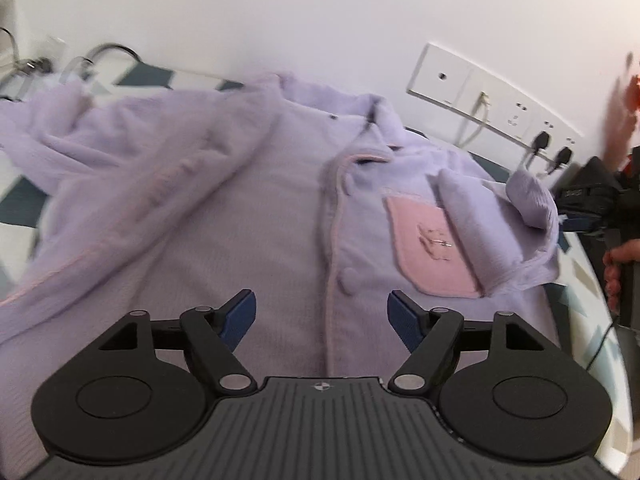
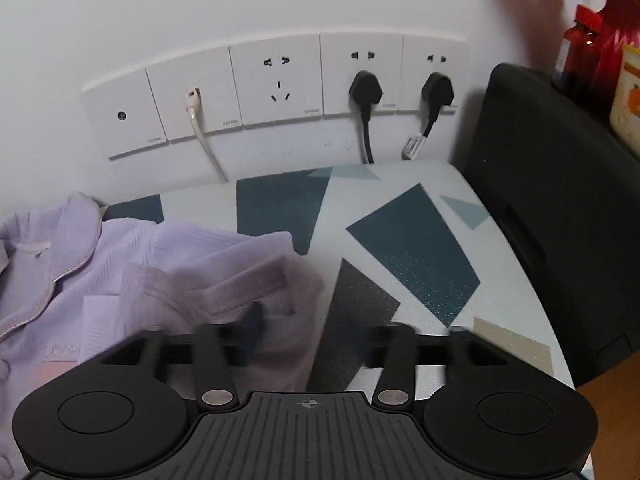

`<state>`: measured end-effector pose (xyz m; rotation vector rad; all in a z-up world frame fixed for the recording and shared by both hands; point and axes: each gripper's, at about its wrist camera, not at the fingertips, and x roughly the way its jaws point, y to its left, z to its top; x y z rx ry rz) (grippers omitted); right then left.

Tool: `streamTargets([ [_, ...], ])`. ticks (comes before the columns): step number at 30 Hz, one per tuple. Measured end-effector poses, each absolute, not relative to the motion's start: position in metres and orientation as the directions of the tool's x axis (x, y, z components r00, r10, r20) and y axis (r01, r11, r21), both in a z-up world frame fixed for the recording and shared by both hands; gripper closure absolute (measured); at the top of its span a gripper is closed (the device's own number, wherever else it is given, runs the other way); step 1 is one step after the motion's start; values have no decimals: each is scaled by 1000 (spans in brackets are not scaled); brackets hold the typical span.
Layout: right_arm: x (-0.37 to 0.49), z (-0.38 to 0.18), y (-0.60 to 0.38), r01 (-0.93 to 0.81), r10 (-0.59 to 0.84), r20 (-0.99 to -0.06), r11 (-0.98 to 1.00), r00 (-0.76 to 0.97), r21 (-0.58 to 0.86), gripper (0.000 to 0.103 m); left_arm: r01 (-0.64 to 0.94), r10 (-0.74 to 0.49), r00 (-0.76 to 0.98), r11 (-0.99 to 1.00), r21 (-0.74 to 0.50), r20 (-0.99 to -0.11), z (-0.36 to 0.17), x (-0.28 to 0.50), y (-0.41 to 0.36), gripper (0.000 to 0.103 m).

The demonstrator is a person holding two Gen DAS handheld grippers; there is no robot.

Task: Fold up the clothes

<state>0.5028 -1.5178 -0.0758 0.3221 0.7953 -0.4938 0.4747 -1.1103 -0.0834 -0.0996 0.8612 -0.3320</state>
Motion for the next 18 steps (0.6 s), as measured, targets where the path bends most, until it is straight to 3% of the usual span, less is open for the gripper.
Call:
streamTargets([
  [1, 499, -75, -1515, 527, -297, -729, 844, 617, 103, 42, 234, -303, 621, 952, -198, -723, -82, 470, -1106, 25],
  [11, 537, -19, -1464, 301, -81, -644, 923, 760, 239, 42, -20, -56, 710, 995, -99, -702, -63, 421, -1005, 23],
  [15, 557, -18, -1425, 228, -6, -667, 942, 745, 247, 42, -194, 119, 700, 981, -27, -704, -66, 401, -948, 20],
  [18, 570, -30, -1389, 220, 49, -698, 932, 714, 290, 42, -290, 171, 668, 956, -41, -725, -74, 391, -912, 20],
])
